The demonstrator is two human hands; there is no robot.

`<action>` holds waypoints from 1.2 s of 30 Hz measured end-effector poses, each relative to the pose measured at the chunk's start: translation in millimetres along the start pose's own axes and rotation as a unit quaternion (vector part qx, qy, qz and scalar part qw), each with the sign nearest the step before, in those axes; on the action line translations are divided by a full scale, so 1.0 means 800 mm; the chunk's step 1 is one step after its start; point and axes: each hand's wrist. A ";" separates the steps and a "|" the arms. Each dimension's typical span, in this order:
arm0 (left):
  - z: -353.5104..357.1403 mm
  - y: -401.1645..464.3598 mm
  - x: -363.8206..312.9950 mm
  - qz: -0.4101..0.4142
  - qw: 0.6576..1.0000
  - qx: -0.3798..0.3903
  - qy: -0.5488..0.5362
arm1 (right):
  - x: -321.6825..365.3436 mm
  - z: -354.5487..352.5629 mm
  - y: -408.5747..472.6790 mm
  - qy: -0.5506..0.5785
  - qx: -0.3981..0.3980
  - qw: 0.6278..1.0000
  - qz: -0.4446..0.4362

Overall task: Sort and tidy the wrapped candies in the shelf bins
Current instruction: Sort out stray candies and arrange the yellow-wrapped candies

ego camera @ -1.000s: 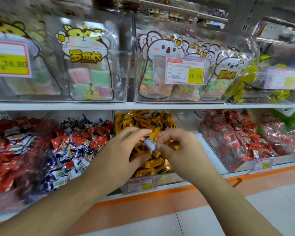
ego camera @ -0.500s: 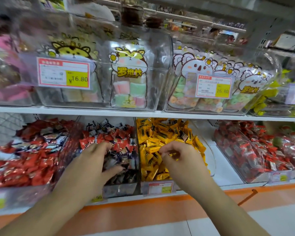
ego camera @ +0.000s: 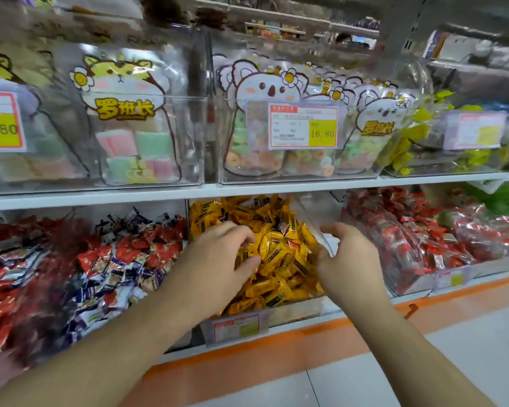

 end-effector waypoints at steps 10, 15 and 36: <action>0.095 0.123 -0.045 -0.040 0.999 0.008 0.010 | -0.044 0.005 0.002 0.067 -0.011 0.997 0.039; 0.113 0.138 -0.049 -0.044 0.998 -0.016 0.039 | -0.051 0.007 0.001 0.084 -0.011 0.996 0.038; -0.057 -0.036 0.012 -0.131 0.970 -0.123 -0.165 | 0.038 0.019 -0.029 -0.032 0.053 0.995 -0.084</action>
Point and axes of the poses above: each hand's wrist, its own y-axis towards the middle knuckle, its own z-axis out of the palm, x = y × z, and after that the axes turned 14 degrees about -z, right-handed
